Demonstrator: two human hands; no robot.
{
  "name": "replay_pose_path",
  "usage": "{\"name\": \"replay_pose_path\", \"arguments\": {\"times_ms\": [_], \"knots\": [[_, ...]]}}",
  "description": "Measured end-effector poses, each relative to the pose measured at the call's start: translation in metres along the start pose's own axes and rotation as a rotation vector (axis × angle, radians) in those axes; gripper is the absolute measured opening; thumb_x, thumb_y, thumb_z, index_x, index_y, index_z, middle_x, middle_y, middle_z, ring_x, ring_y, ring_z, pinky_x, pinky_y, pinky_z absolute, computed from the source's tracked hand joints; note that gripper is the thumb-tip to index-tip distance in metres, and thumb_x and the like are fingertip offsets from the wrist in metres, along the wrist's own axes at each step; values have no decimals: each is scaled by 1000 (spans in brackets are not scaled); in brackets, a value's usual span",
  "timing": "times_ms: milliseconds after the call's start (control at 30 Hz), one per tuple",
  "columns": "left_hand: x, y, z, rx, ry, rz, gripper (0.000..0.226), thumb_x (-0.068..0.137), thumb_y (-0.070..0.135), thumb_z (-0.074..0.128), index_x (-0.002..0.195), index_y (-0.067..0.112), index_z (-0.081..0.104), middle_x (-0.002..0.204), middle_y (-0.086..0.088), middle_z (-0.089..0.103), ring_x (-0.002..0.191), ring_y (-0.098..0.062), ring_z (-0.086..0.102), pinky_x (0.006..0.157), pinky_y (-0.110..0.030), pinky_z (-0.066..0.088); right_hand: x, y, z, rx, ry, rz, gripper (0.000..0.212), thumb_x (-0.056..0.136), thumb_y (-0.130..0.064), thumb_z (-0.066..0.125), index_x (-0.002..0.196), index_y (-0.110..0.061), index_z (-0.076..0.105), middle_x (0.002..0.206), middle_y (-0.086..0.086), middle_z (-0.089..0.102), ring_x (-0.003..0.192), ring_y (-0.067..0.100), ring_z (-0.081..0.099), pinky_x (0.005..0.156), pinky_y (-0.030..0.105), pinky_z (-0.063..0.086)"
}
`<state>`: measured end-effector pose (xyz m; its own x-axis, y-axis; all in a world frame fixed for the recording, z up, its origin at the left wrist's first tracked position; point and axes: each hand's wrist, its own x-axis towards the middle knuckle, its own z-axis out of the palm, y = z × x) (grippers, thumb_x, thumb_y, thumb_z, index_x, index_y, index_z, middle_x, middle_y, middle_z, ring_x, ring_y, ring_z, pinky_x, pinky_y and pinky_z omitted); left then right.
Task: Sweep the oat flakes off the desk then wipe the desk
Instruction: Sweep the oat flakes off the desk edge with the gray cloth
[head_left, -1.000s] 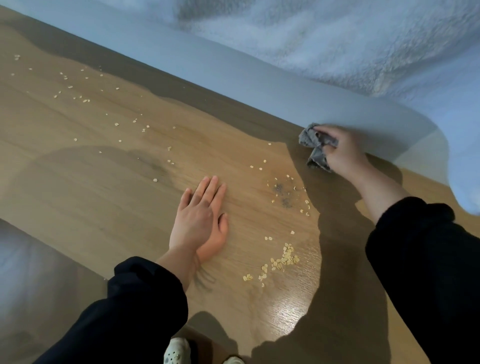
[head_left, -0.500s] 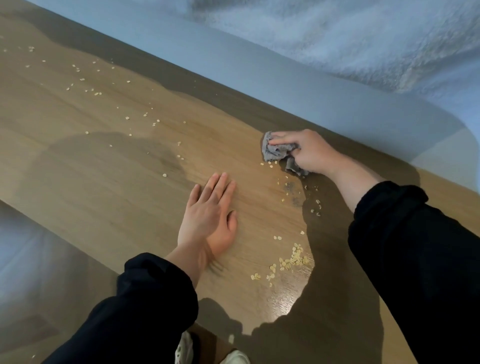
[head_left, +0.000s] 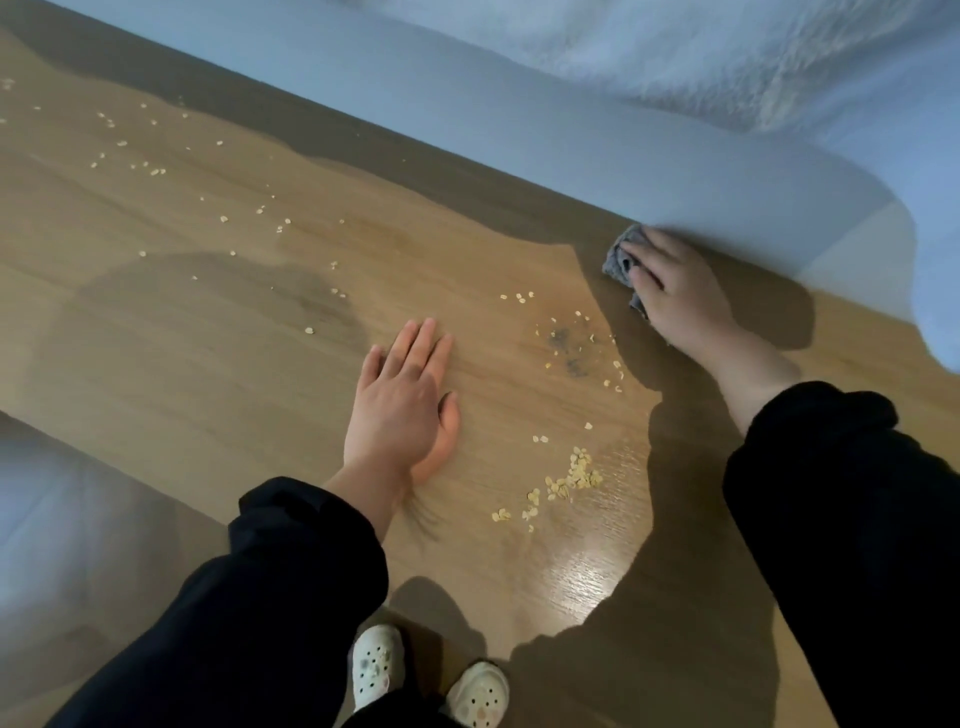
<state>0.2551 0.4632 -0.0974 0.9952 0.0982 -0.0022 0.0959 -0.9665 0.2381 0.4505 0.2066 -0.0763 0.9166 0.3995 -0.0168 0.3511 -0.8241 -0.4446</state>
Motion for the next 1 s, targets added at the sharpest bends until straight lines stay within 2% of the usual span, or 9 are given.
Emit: {"name": "replay_pose_path", "arguments": {"times_ms": [133, 233, 333, 433, 533, 600, 767, 900, 1000], "knots": [[-1, 0, -1, -2, -30, -21, 61, 93, 33, 38, 151, 17, 27, 160, -1, 17, 149, -15, 7, 120, -40, 7, -23, -20, 10, -34, -106, -202, 38, 102, -15, 44, 139, -14, 51, 155, 5, 34, 144, 26, 28, 118, 47, 21], [-2, 1, -2, -18, -24, -28, 62, 94, 30, 44, 152, 18, 25, 161, 1, 14, 149, -13, 4, 121, -39, 5, -22, -12, -3, -9, -120, -132, 40, 103, -14, 40, 143, -18, 47, 158, -2, 29, 146, 21, 22, 120, 45, 15], [-1, 0, 0, -34, -14, -29, 61, 94, 29, 45, 152, 17, 27, 161, 0, 16, 149, -14, 6, 120, -40, 7, -18, -5, 0, 7, -4, -13, 40, 102, -13, 43, 141, -18, 50, 157, 0, 32, 145, 22, 25, 119, 50, 19], [-2, 0, 0, -38, -4, -29, 62, 92, 34, 37, 151, 17, 30, 160, -1, 20, 148, -15, 9, 120, -41, 9, -34, -26, 19, 39, -29, -108, 42, 98, -11, 44, 138, -19, 53, 155, 4, 34, 144, 23, 29, 119, 48, 24], [-2, 0, 1, -46, 5, -23, 65, 88, 37, 33, 149, 15, 33, 159, -2, 23, 148, -16, 13, 119, -43, 11, -58, -46, 26, 66, -153, -212, 46, 97, -4, 48, 141, -18, 49, 157, 2, 29, 143, 12, 19, 118, 24, 3], [-2, 0, 1, -41, 9, -25, 64, 89, 36, 35, 150, 16, 32, 159, -2, 23, 148, -16, 12, 119, -42, 10, -62, -48, 25, 62, -201, -273, 48, 95, 3, 49, 141, -15, 49, 156, 3, 30, 145, 14, 21, 113, 10, 0], [-3, 2, -1, -50, -6, -39, 64, 89, 36, 32, 151, 17, 29, 160, 0, 18, 148, -13, 8, 120, -40, 7, -36, -30, 4, 121, -153, -110, 50, 98, -1, 46, 144, -19, 44, 159, 1, 24, 148, 19, 18, 122, 37, 10], [-2, 1, -1, -52, -13, -41, 62, 93, 32, 39, 152, 18, 27, 161, 1, 16, 148, -13, 5, 120, -40, 5, -45, -46, 15, 92, -101, -148, 48, 98, 0, 45, 143, -17, 46, 159, 1, 24, 148, 19, 17, 114, 14, 1], [-2, 1, -1, -46, -12, -46, 61, 94, 32, 39, 152, 17, 26, 161, 1, 15, 148, -13, 5, 120, -40, 5, -63, -55, 25, 27, -222, -323, 49, 98, -4, 48, 143, -23, 45, 158, -5, 25, 147, 14, 16, 118, 23, 3]]}}
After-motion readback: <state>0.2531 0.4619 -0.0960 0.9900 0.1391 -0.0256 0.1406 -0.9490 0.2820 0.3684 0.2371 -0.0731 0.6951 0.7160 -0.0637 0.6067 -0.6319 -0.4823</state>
